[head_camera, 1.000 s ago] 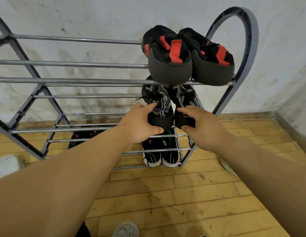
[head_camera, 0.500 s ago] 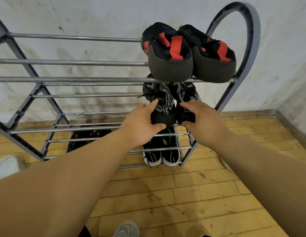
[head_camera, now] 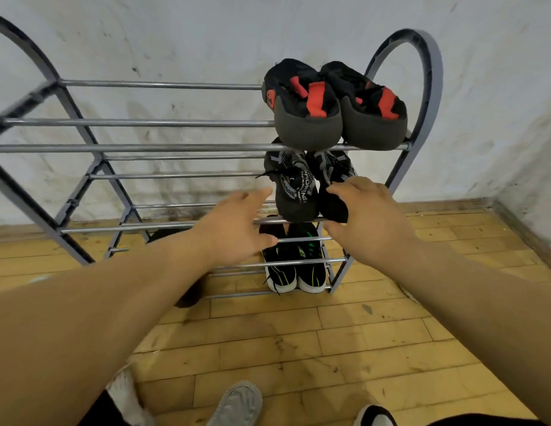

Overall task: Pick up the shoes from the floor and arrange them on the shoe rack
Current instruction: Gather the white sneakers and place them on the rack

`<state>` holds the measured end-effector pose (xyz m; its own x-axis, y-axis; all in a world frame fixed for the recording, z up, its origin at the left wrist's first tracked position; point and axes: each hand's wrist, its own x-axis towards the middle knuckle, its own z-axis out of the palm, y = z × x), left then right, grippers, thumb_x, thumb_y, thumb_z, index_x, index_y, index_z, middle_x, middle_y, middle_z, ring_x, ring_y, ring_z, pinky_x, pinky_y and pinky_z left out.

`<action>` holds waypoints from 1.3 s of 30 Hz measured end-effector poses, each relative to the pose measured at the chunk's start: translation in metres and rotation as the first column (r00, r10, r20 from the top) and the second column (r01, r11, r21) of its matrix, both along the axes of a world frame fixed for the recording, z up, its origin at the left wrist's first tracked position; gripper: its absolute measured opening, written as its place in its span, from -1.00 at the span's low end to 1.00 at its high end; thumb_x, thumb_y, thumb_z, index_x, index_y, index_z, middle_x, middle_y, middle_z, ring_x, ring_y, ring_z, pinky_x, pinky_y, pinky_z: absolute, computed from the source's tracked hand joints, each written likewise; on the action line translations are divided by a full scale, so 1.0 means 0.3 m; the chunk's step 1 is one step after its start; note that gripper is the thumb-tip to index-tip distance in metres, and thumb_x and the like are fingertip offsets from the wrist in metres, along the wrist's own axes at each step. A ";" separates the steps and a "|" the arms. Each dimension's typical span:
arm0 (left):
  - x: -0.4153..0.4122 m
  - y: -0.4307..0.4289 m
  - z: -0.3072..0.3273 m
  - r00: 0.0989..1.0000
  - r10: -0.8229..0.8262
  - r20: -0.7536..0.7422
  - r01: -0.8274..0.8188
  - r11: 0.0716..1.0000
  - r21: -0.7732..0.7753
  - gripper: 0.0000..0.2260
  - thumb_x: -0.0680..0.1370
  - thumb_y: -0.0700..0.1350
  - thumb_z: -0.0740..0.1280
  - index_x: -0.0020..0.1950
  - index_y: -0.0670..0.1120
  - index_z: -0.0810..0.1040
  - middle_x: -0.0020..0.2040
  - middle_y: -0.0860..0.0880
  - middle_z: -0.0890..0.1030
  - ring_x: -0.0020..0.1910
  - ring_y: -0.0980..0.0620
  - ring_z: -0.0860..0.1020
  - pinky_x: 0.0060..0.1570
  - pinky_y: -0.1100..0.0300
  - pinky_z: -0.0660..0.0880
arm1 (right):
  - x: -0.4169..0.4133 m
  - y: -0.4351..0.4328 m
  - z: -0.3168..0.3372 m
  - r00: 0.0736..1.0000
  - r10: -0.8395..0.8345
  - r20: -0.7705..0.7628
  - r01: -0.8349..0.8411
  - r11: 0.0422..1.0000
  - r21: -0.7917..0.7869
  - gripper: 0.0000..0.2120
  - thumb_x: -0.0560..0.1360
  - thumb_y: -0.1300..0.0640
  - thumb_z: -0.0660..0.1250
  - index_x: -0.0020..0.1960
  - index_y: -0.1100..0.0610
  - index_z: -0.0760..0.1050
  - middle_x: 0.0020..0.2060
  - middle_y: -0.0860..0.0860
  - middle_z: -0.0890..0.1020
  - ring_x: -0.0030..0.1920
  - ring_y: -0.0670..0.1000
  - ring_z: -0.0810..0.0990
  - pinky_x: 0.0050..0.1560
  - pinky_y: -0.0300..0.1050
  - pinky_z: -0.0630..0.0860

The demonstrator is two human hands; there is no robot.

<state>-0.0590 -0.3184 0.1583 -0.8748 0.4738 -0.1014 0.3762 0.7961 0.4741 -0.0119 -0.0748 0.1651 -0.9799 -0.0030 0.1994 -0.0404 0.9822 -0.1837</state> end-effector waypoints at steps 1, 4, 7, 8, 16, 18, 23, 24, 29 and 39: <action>0.029 -0.046 0.020 1.000 -0.019 0.015 0.019 0.999 -0.036 -0.19 0.54 0.15 0.44 0.67 0.14 0.07 0.59 -0.07 0.27 0.53 -0.09 0.29 0.45 0.05 0.28 | 0.024 -0.026 0.012 0.999 0.042 0.008 -0.042 0.999 -0.005 -0.46 0.50 -0.06 0.44 0.45 -0.01 0.45 0.35 0.05 0.50 0.33 0.17 0.45 0.28 0.08 0.46; 0.118 -0.197 0.065 0.982 -0.062 0.179 0.087 0.987 -0.132 -0.25 0.54 0.17 0.45 0.64 0.20 0.14 0.52 0.01 0.39 0.43 -0.01 0.43 0.38 0.10 0.37 | 0.080 -0.123 0.027 0.938 0.231 0.256 -0.223 0.973 -0.063 -0.51 0.53 -0.12 0.42 0.43 -0.07 0.46 0.30 -0.01 0.50 0.29 0.08 0.50 0.23 0.03 0.50; 0.198 -0.351 0.075 0.939 -0.046 0.342 0.144 0.953 -0.267 -0.24 0.51 0.25 0.44 0.62 0.25 0.15 0.46 0.07 0.45 0.32 0.05 0.50 0.29 0.09 0.45 | 0.140 -0.250 -0.006 0.724 0.376 0.578 -0.411 0.909 -0.076 -0.43 0.56 -0.18 0.39 0.51 -0.07 0.37 0.45 -0.03 0.43 0.40 0.06 0.43 0.29 -0.11 0.39; 0.221 -0.399 0.073 0.921 -0.043 0.386 0.178 0.930 -0.321 -0.24 0.50 0.27 0.44 0.62 0.25 0.16 0.44 0.09 0.46 0.28 0.08 0.51 0.25 0.13 0.45 | 0.162 -0.291 -0.027 0.656 0.392 0.645 -0.456 0.887 -0.076 -0.40 0.56 -0.19 0.38 0.54 -0.06 0.34 0.50 -0.03 0.40 0.45 0.05 0.40 0.31 -0.13 0.36; 0.294 -0.727 0.028 0.790 0.035 0.612 0.335 0.812 -0.479 -0.31 0.52 0.27 0.41 0.59 0.29 0.18 0.36 0.13 0.47 0.02 0.29 0.51 0.08 0.25 0.37 | 0.254 -0.534 -0.336 0.370 0.210 0.905 -0.449 0.893 -0.023 -0.28 0.50 -0.28 0.41 0.56 -0.07 0.28 0.36 -0.01 0.53 0.28 0.05 0.54 0.26 -0.02 0.51; 0.288 -0.809 -0.040 0.785 0.047 0.617 0.313 0.830 -0.462 -0.30 0.52 0.26 0.43 0.58 0.31 0.18 0.38 0.10 0.47 0.05 0.29 0.51 0.07 0.28 0.37 | 0.251 -0.568 -0.429 0.360 0.202 0.911 -0.412 0.910 -0.039 -0.26 0.51 -0.30 0.38 0.58 -0.06 0.26 0.44 -0.01 0.45 0.36 0.08 0.47 0.30 -0.02 0.47; 0.278 -0.969 -0.323 0.745 0.124 0.655 0.190 0.902 -0.387 -0.26 0.48 0.26 0.47 0.58 0.35 0.18 0.43 0.12 0.45 0.25 0.14 0.50 0.20 0.22 0.38 | 0.242 -0.625 -0.733 0.338 0.119 0.934 -0.092 0.991 -0.093 -0.17 0.51 -0.35 0.33 0.62 0.01 0.16 0.54 0.07 0.35 0.46 0.13 0.39 0.37 -0.02 0.39; 0.288 -0.981 -0.377 0.746 0.130 0.653 0.164 0.915 -0.369 -0.26 0.48 0.26 0.46 0.59 0.34 0.17 0.43 0.12 0.45 0.26 0.13 0.49 0.23 0.21 0.37 | 0.253 -0.629 -0.788 0.335 0.103 0.936 -0.031 0.995 -0.099 -0.12 0.49 -0.39 0.30 0.63 0.02 0.14 0.56 0.08 0.32 0.47 0.14 0.38 0.39 -0.03 0.38; 0.331 -1.007 -0.689 0.727 0.175 0.664 -0.029 0.974 -0.225 -0.28 0.51 0.24 0.44 0.60 0.31 0.18 0.44 0.08 0.46 0.21 0.13 0.54 0.15 0.25 0.38 | 0.290 -0.651 -0.973 0.344 0.033 0.939 0.202 0.973 -0.108 -0.30 0.60 -0.26 0.24 0.62 0.06 0.20 0.54 0.11 0.36 0.45 0.15 0.41 0.32 -0.11 0.40; 0.452 -0.907 -0.894 0.661 0.107 0.742 -0.265 0.959 0.097 -0.13 0.28 0.50 0.36 0.56 0.38 0.20 0.40 0.15 0.48 0.26 0.25 0.53 0.31 0.23 0.44 | 0.122 -0.728 -0.722 0.525 0.453 0.721 0.319 0.681 -0.660 -0.40 0.40 0.10 0.60 0.37 -0.17 0.50 0.11 -0.11 0.66 0.01 -0.13 0.67 0.01 -0.18 0.63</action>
<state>0.0766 -0.5904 -0.1098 -0.6327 0.3871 -0.6707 -0.2949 0.6805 0.6708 0.0247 -0.2933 -0.0515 -0.6728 -0.3309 -0.6617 0.4367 0.5443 -0.7163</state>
